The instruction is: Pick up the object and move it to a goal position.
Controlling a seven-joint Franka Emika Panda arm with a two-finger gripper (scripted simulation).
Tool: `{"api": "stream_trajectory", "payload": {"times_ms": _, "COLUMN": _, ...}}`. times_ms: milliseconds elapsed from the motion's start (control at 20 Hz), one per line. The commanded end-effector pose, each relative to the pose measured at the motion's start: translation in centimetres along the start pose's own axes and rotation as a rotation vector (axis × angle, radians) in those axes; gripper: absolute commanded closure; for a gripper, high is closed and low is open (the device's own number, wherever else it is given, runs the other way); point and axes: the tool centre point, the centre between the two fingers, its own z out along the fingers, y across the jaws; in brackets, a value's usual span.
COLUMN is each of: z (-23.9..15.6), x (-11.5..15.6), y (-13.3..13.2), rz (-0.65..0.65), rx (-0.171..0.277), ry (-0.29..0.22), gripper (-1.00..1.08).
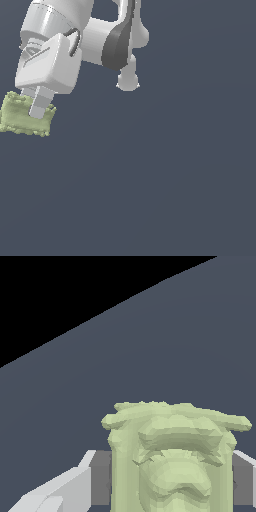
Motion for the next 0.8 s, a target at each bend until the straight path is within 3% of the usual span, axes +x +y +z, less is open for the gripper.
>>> {"api": "stream_trajectory", "payload": {"times_ms": 0, "z": -1.4, "x": 1.9, "y": -0.3, "rz": 0.015, "rx": 0.017, "ry": 0.049, "gripper": 1.08}}
{"api": "stream_trajectory", "payload": {"times_ms": 350, "z": -3.6, "x": 4.4, "y": -0.5, "rz": 0.034, "rx": 0.036, "ry": 0.114, "gripper": 1.08}}
{"api": "stream_trajectory", "payload": {"times_ms": 750, "z": -4.0, "x": 4.9, "y": -0.5, "rz": 0.036, "rx": 0.038, "ry": 0.129, "gripper": 1.08}}
